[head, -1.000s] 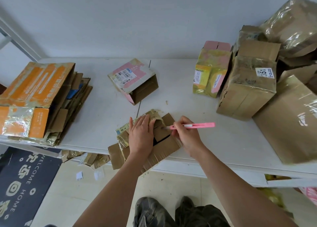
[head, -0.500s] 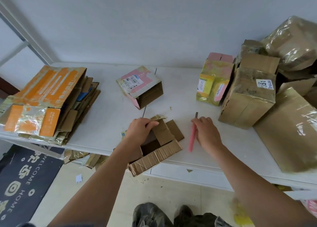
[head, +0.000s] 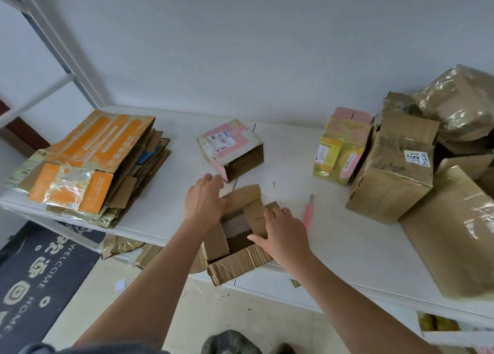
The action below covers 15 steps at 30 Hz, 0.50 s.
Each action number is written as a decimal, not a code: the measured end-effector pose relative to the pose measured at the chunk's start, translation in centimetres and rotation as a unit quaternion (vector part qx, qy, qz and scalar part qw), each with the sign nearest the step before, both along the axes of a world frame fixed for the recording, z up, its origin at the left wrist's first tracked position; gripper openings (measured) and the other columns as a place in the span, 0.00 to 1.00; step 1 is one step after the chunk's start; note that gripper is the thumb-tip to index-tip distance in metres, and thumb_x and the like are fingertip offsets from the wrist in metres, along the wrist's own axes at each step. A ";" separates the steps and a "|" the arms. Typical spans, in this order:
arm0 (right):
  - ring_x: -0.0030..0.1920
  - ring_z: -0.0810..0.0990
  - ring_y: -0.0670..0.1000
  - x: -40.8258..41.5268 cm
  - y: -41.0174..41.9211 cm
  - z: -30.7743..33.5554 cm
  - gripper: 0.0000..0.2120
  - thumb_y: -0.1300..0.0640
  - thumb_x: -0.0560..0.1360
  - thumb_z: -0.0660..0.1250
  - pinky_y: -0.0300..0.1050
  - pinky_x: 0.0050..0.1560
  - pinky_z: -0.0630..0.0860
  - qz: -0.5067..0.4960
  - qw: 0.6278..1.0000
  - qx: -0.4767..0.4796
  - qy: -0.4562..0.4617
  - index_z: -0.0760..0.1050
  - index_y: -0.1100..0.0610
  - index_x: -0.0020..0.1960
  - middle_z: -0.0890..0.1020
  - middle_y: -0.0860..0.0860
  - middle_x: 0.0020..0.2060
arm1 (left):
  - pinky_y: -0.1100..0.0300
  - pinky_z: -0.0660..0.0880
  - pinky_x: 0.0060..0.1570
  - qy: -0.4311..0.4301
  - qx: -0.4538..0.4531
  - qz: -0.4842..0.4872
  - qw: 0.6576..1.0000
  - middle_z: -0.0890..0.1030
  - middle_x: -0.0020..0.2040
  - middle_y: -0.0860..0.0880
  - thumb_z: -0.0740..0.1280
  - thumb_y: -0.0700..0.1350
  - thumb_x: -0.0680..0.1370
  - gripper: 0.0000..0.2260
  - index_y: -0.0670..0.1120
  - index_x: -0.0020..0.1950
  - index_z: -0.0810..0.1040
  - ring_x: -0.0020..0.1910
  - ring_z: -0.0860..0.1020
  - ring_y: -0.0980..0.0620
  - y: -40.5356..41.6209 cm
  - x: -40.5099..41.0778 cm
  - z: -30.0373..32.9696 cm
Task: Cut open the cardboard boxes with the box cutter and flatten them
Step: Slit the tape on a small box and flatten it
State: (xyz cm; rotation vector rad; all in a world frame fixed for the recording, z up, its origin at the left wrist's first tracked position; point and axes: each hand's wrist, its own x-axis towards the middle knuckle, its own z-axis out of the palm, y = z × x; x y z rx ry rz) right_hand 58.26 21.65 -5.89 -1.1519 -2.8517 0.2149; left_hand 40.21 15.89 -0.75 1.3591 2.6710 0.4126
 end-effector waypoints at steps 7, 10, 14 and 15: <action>0.42 0.71 0.47 -1.9 -0.6 0.8 0.16 0.41 0.77 0.66 0.40 0.39 0.68 -0.049 0.997 -0.044 0.037 0.76 0.56 0.48 0.77 0.49 0.43 | 0.56 0.74 0.40 -0.029 -0.024 0.116 0.992 0.73 0.51 0.49 0.67 0.50 0.79 0.11 0.49 0.55 0.67 0.44 0.74 0.49 -2.6 1.7 -2.6; 0.36 0.74 0.48 -1.9 -0.1 1.2 0.13 0.48 0.77 0.64 0.39 0.33 0.68 -0.056 0.990 -0.102 0.080 0.71 0.56 0.39 0.72 0.48 0.33 | 0.53 0.75 0.50 -0.055 -0.063 0.134 0.987 0.69 0.59 0.48 0.71 0.64 0.71 0.33 0.47 0.65 0.63 0.57 0.73 0.47 -3.1 2.3 -3.4; 0.31 0.71 0.41 -0.9 1.4 1.3 0.11 0.57 0.79 0.63 0.30 0.27 0.63 -0.070 0.961 -0.238 0.122 0.70 0.54 0.38 0.73 0.46 0.32 | 0.50 0.71 0.61 -0.048 -0.108 0.168 0.979 0.61 0.64 0.45 0.74 0.57 0.71 0.37 0.45 0.69 0.57 0.62 0.66 0.44 -3.6 3.1 -4.2; 0.34 0.73 0.42 -0.5 1.6 1.1 0.07 0.57 0.79 0.64 0.29 0.29 0.65 -0.067 0.959 -0.250 0.119 0.73 0.55 0.42 0.76 0.47 0.36 | 0.49 0.71 0.61 -0.066 -0.100 0.185 0.975 0.61 0.63 0.45 0.73 0.52 0.73 0.34 0.44 0.69 0.56 0.62 0.65 0.43 -3.7 3.2 -4.1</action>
